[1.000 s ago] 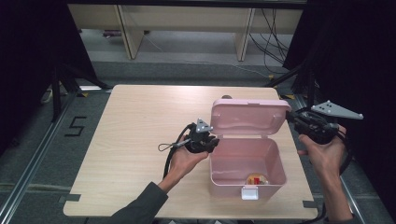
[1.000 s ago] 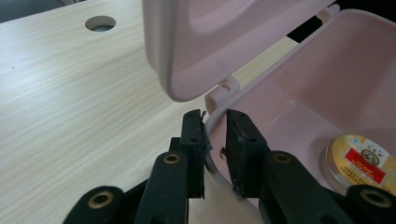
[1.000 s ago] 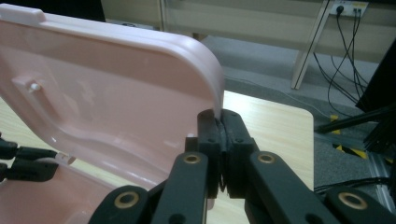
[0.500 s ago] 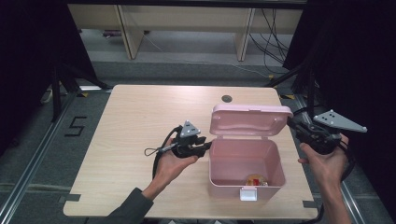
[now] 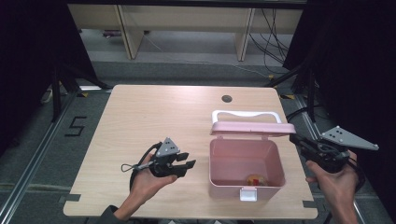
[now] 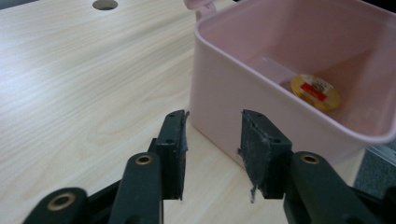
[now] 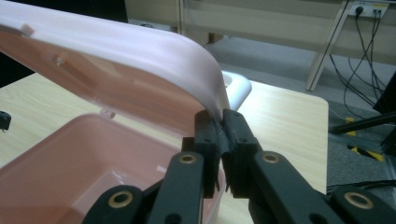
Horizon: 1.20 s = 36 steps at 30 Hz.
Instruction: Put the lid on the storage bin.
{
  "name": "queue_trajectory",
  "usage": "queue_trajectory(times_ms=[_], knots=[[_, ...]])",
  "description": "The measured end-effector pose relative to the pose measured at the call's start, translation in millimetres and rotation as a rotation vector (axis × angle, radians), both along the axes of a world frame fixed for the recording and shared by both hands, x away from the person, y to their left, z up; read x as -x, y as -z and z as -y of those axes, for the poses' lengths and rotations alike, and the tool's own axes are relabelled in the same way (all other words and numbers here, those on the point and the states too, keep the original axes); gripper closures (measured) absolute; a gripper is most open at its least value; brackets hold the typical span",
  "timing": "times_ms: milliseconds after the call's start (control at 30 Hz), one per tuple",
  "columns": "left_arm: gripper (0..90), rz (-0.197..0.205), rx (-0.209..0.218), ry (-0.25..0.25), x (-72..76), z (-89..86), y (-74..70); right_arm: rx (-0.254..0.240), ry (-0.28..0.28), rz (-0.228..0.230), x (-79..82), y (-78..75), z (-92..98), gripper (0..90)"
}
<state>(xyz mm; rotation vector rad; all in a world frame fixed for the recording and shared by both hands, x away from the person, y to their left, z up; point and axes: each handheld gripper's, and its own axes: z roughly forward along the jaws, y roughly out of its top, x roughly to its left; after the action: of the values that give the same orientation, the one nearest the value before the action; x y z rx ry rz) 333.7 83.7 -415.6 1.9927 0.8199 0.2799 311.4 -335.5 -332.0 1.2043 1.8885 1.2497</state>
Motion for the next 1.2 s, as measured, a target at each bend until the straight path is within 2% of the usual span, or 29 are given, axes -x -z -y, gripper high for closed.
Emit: queue_trajectory(times_ms=[67, 100, 233, 267, 333, 367, 400, 467, 500, 600, 633, 700, 733, 800, 867, 900, 933, 967, 1000, 1100, 1133, 1167, 1200], knots=[[57.0, 0.0, -0.004, 0.004, 5.7, -3.8, 1.0, 0.012, -0.02, 0.018, 2.6, 1.9, 2.9, 85.3], [55.8, -0.004, 0.0, 0.005, 8.7, -5.8, 1.6, 0.002, -0.019, -0.001, 5.6, 2.1, 2.3, 85.3], [50.7, -0.004, -0.007, 0.006, 18.9, -16.5, 5.6, -0.005, -0.028, -0.006, 13.2, 5.1, 3.8, 84.7], [49.7, -0.007, 0.009, -0.003, 21.0, -18.3, 7.3, -0.012, -0.038, -0.016, 14.8, 5.9, 4.6, 84.5], [48.4, -0.011, 0.011, -0.008, 24.3, -23.0, 9.6, -0.016, -0.048, -0.017, 18.3, 8.5, 5.3, 84.3], [48.0, -0.012, 0.001, -0.002, 25.8, -26.2, 10.0, -0.013, -0.048, -0.021, 19.6, 9.7, 5.6, 84.1], [47.5, -0.016, 0.013, -0.014, 28.3, -28.6, 10.9, -0.015, -0.047, -0.026, 21.9, 10.7, 5.9, 84.1], [45.6, -0.014, 0.01, -0.02, 31.4, -32.6, 11.7, -0.004, -0.056, -0.023, 25.8, 13.8, 7.2, 83.7], [45.4, -0.019, 0.006, -0.016, 33.2, -34.3, 12.6, -0.019, -0.063, -0.038, 27.6, 15.1, 6.6, 83.6], [44.1, -0.016, 0.009, -0.013, 39.2, -36.7, 17.0, -0.007, -0.069, -0.043, 32.3, 21.8, 8.2, 83.2], [44.1, -0.018, -0.014, -0.004, 40.7, -38.6, 17.1, -0.007, -0.069, -0.043, 32.3, 21.8, 8.2, 83.2], [43.3, -0.026, -0.004, -0.009, 45.9, -39.1, 20.2, -0.011, -0.075, -0.061, 35.9, 23.7, 8.0, 83.0], [43.2, -0.022, -0.006, -0.005, 47.7, -40.2, 21.7, 0.002, -0.078, -0.057, 37.2, 25.0, 8.8, 83.0], [42.5, -0.019, -0.015, -0.006, 51.4, -42.4, 23.5, 0.0, -0.078, -0.082, 41.5, 29.9, 8.7, 83.0], [42.3, -0.021, -0.007, -0.008, 55.0, -44.8, 25.8, 0.003, -0.084, -0.075, 41.6, 32.3, 9.7, 83.0], [42.0, -0.021, -0.029, 0.0, 56.4, -47.7, 26.4, 0.011, -0.077, -0.071, 42.4, 34.2, 10.4, 83.0], [42.0, -0.026, -0.021, 0.001, 57.6, -49.5, 27.7, -0.003, -0.092, -0.085, 43.3, 36.7, 10.6, 83.1], [41.8, -0.025, -0.016, -0.015, 59.6, -50.5, 29.0, 0.006, -0.087, -0.081, 43.7, 39.0, 11.7, 83.2], [41.8, -0.027, -0.021, -0.014, 60.5, -53.0, 29.8, -0.009, -0.097, -0.101, 44.4, 40.8, 11.9, 83.2], [41.7, -0.03, -0.023, -0.021, 63.2, -59.6, 31.7, -0.019, -0.101, -0.118, 46.2, 47.1, 11.6, 83.8], [41.7, -0.03, -0.013, -0.029, 64.8, -60.6, 32.7, -0.022, -0.097, -0.134, 47.6, 49.1, 10.4, 83.8], [41.6, -0.024, -0.016, -0.028, 65.9, -62.3, 33.7, -0.016, -0.108, -0.125, 47.2, 51.3, 10.5, 83.8], [41.6, -0.019, -0.023, -0.025, 67.1, -63.8, 34.5, -0.022, -0.102, -0.135, 48.4, 52.8, 9.7, 83.9]])
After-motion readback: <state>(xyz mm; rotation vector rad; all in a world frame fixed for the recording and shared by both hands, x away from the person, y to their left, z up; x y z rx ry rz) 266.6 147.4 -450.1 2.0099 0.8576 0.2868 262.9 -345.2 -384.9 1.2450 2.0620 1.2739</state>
